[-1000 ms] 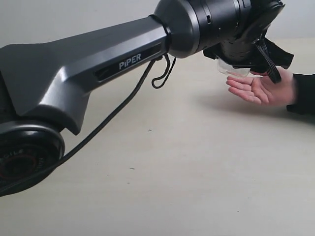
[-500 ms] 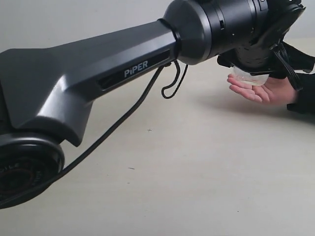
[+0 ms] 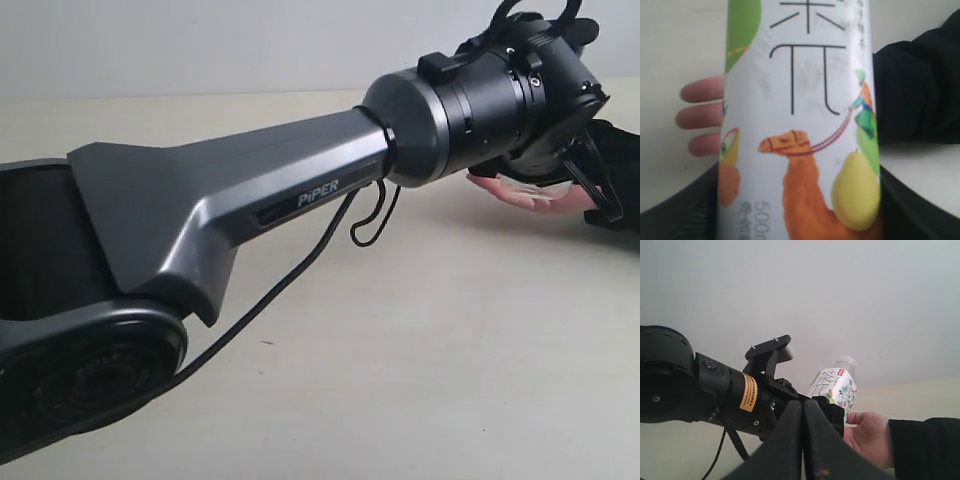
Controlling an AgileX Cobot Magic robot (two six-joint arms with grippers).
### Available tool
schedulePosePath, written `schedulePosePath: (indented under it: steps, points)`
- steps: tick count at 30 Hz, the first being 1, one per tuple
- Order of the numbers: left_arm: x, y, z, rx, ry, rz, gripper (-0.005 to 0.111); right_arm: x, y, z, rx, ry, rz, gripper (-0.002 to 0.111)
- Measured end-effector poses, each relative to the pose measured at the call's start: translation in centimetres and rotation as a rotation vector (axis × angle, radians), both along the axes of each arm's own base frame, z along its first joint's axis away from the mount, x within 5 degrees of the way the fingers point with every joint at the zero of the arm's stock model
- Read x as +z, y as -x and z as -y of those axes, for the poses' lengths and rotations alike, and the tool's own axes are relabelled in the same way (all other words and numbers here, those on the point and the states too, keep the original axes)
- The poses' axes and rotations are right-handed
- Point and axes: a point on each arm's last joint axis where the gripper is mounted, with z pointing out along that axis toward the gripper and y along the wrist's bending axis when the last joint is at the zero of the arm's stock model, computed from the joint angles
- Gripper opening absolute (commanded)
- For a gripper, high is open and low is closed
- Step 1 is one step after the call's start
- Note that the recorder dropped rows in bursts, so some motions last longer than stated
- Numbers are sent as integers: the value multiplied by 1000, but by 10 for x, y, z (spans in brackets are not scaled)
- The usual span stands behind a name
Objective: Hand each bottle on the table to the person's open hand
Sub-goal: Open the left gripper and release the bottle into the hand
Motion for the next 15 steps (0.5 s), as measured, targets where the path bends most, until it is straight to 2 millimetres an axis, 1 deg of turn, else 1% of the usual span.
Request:
schedulePosePath:
  steps: [5,15]
  points:
    - [-16,-2,6,22,45,-21,0,0,0,0,0,0,0,0]
    - [-50,-4,9,35,16,-54,0,0,0,0,0,0,0,0]
